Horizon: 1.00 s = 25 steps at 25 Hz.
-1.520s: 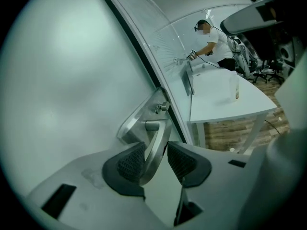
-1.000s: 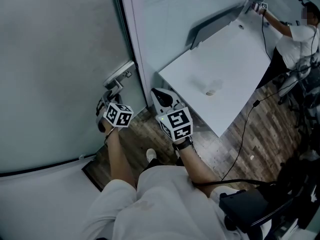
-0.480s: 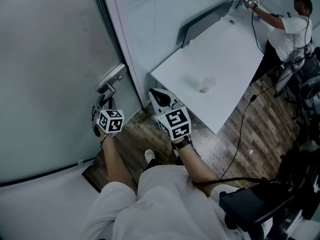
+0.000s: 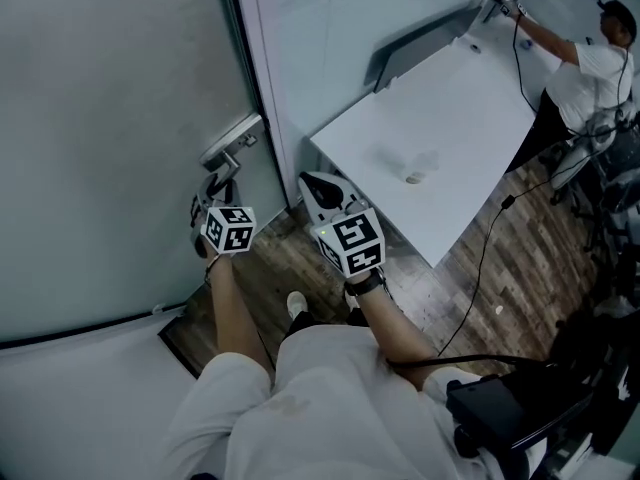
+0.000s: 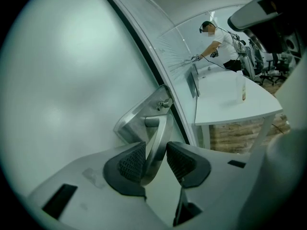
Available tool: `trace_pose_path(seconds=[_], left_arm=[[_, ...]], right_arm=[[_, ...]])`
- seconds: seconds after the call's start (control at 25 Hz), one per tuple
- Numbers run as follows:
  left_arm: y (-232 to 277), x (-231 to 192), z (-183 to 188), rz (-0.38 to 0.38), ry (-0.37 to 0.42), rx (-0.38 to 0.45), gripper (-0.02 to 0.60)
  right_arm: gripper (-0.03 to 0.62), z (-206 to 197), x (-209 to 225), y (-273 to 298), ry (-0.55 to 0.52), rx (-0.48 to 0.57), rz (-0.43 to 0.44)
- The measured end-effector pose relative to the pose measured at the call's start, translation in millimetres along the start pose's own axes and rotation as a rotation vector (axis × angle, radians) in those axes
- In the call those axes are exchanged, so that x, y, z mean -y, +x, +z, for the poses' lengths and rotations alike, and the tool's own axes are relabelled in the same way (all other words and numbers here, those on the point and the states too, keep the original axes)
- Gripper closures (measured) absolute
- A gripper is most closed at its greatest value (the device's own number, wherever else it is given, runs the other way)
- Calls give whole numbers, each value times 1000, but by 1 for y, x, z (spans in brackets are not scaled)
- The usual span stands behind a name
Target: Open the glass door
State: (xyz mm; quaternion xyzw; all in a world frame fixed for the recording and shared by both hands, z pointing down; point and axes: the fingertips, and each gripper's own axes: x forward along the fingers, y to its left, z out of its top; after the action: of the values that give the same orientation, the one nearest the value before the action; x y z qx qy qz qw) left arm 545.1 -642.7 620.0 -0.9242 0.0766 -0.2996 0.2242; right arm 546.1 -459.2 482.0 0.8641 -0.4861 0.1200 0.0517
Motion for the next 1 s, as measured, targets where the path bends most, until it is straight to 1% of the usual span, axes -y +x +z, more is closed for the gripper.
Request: trace_pose_path(seconds=[0.2,0.24,0.36,0.4,0.68,1.0], left_arm=[[-2,-2,-5,-2,-28,8,448],[-1,-2,-6,-11,-44,13,448],[3,3,-4,-58,-143,58,448],[3,4,-4,-58,-153,68,448],[-3,11,-6,-50,-139,62,448],[-7,13,-7,-52,-143,42,446]], right_arm=[[591,-4,-5,-2,4,-7,4],[591,-5,-2,-3,7,-5,1],[591,-3,7,-7,12,3,-20],[591,-3,9,-8,12,4,-24],[591,-4,23,-21,21,11,-51],[591,4,27,-36,20,33,-66]])
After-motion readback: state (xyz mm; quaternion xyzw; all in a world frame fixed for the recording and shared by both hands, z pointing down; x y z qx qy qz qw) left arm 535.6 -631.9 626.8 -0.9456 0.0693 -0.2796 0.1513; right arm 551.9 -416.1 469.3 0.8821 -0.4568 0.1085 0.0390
